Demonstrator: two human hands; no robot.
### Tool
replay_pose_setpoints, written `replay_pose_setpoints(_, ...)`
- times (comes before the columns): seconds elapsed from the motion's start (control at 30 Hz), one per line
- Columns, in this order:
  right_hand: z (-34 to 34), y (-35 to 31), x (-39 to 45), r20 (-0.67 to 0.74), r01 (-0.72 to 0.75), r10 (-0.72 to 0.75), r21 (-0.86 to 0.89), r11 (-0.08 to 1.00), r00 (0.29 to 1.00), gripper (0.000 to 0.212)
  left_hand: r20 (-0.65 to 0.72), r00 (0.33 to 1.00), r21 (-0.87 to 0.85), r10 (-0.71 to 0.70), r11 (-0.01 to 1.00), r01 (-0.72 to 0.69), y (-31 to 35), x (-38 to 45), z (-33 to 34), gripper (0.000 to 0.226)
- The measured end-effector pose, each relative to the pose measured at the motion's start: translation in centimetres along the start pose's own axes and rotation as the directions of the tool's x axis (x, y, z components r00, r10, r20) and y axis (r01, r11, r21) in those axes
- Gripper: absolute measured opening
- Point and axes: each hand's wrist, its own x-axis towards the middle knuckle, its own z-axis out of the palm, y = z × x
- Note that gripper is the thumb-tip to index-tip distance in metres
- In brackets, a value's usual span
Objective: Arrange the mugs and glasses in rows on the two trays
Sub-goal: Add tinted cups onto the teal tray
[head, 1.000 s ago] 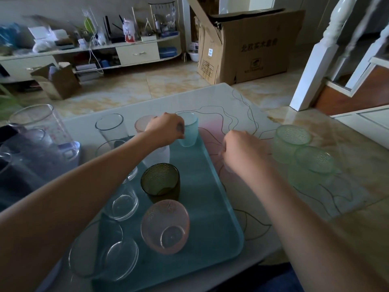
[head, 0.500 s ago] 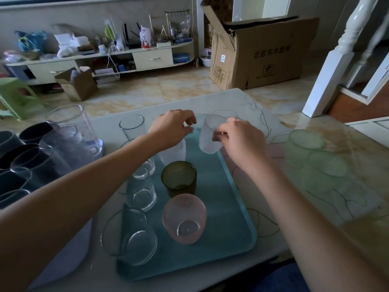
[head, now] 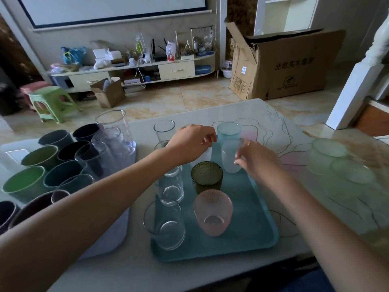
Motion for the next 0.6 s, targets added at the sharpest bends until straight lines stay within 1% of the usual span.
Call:
replay_pose_setpoints(0.07, -0.2, 0.2, -0.3, 0.046, 0.003, -0.005, 0.044, 0.999, 0.999, 0.041, -0.013, 1.0, -0.006, 0.011, 1.0, -0.012, 0.5, -0.1, 0.1, 0.015)
replay_pose_setpoints(0.1, -0.4, 0.4, -0.5, 0.054, 0.017, -0.02, 0.069, 0.997, 0.998, 0.05, -0.019, 1.0, -0.013, 0.015, 1.0, -0.015, 0.8, -0.1, 0.2, 0.015)
replay_pose_setpoints(0.13, -0.7, 0.6, -0.7, 0.039, 0.031, -0.036, 0.107, 0.994, 0.999, 0.055, -0.02, 1.0, -0.019, 0.015, 1.0, -0.015, 1.3, 0.0, 0.3, 0.015)
replay_pose_setpoints(0.23, -2.5, 1.7, -2.2, -0.101, 0.045, -0.022, 0.228, 0.973, 0.995, 0.052, -0.022, 1.0, -0.039, 0.019, 0.999, -0.019, 3.4, 0.3, 0.7, 0.015)
replay_pose_setpoints(0.3, -4.0, 2.7, -3.4, -0.176, 0.018, 0.014, 0.183, 0.983, 0.984, 0.049, -0.039, 0.999, -0.043, 0.036, 0.998, -0.037, 4.9, 0.6, 0.8, 0.017)
replay_pose_setpoints(0.37, -5.5, 4.4, -4.9, -0.22, -0.052, 0.076, 0.113, 0.992, 0.973, 0.043, -0.041, 0.996, -0.052, 0.085, 0.995, -0.087, 6.9, 1.2, 1.2, 0.018)
replay_pose_setpoints(0.47, -7.0, 7.3, -7.2, -0.269, -0.197, 0.212, 0.081, 0.977, 0.94, 0.032, -0.017, 0.983, -0.006, 0.183, 0.983, -0.184, 10.8, 2.8, 2.5, 0.021)
replay_pose_setpoints(0.53, -7.4, 9.0, -8.8, -0.254, -0.29, 0.305, 0.094, 0.952, 0.918, 0.035, 0.014, 0.968, 0.018, 0.249, 0.968, -0.249, 13.5, 4.1, 4.0, 0.027)
replay_pose_setpoints(0.6, -7.6, 10.3, -10.2, -0.203, -0.366, 0.381, 0.108, 0.924, 0.902, 0.041, 0.069, 0.95, 0.047, 0.305, 0.95, -0.309, 16.1, 5.3, 5.7, 0.034)
